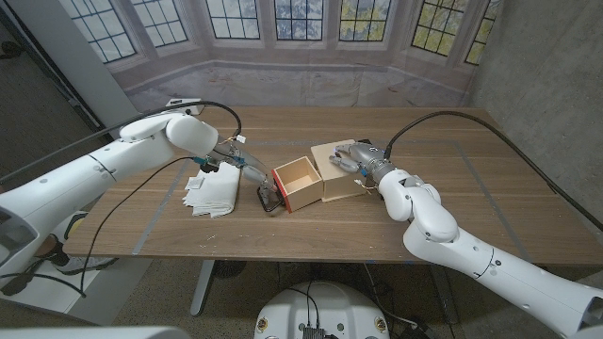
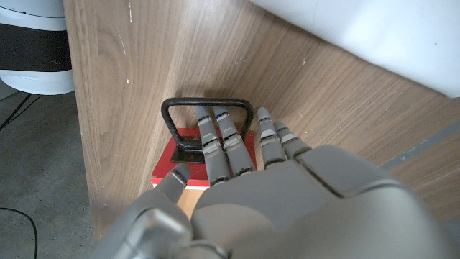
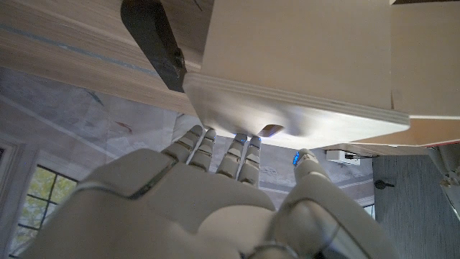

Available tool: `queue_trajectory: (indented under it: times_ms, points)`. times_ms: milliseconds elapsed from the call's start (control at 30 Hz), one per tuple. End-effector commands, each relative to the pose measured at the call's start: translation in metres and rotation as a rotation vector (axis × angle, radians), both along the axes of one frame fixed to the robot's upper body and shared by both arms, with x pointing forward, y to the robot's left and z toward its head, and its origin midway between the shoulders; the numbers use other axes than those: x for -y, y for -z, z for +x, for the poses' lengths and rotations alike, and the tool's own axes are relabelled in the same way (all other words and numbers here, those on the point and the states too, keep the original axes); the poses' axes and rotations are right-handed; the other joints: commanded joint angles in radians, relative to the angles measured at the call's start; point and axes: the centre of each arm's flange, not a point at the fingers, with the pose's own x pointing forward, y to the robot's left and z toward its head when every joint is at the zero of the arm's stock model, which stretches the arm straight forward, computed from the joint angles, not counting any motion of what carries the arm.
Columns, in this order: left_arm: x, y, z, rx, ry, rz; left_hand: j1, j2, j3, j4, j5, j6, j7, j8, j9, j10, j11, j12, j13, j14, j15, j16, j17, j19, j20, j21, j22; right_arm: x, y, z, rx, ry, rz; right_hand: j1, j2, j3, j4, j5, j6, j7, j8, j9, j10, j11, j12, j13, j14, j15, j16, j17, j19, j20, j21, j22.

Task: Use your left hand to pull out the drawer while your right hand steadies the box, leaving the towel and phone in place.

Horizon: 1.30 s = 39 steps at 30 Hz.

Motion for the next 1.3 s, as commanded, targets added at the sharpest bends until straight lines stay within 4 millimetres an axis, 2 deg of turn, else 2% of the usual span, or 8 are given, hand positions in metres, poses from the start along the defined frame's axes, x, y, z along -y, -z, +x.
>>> queue_trajectory:
  times_ms: [33, 733, 1300]
  points:
    - [-0.009, -0.004, -0.001, 0.000, -0.001, 0.010, 0.000, 0.006, 0.004, -0.001, 0.003, -0.006, 0.005, -0.001, 0.005, 0.003, -0.003, -0.001, 0.003, 0.006, 0.001, 0.000, 0.004, 0.007, -0.002, 0.006, 0.000, 0.001, -0.003, 0.003, 0.005, -0.001, -0.002, -0.004, 0.001, 0.005, 0.003, 0.005, 0.004, 0.009, 0.006, 0.002, 0.009, 0.005, 0.011, 0.005, 0.001, 0.000, 0.000, -0.002, 0.000, -0.001, 0.007, 0.001]
    - [-0.017, -0.012, -0.007, 0.046, -0.008, -0.013, 0.002, 0.004, 0.006, -0.004, 0.003, -0.032, -0.004, -0.008, 0.005, -0.012, 0.001, -0.006, 0.003, 0.007, 0.001, 0.000, 0.003, 0.009, -0.004, 0.006, -0.001, -0.005, -0.011, 0.001, 0.037, -0.029, -0.020, 0.001, 0.002, 0.015, -0.004, 0.005, 0.016, 0.004, 0.009, 0.003, 0.020, 0.006, 0.015, 0.006, 0.012, -0.003, 0.004, -0.006, 0.005, 0.002, 0.011, 0.001]
    - [-0.018, -0.018, -0.011, 0.071, -0.008, -0.037, 0.005, -0.001, 0.008, -0.007, 0.003, -0.075, -0.011, -0.014, 0.004, -0.070, 0.002, -0.021, 0.002, -0.002, 0.009, -0.005, 0.003, 0.010, 0.000, 0.005, -0.001, -0.012, -0.023, -0.007, 0.067, -0.058, -0.017, 0.003, 0.001, 0.020, -0.008, 0.005, 0.016, 0.006, 0.008, 0.003, 0.021, 0.008, 0.014, 0.006, 0.014, -0.004, 0.005, -0.008, 0.007, 0.002, 0.012, 0.001]
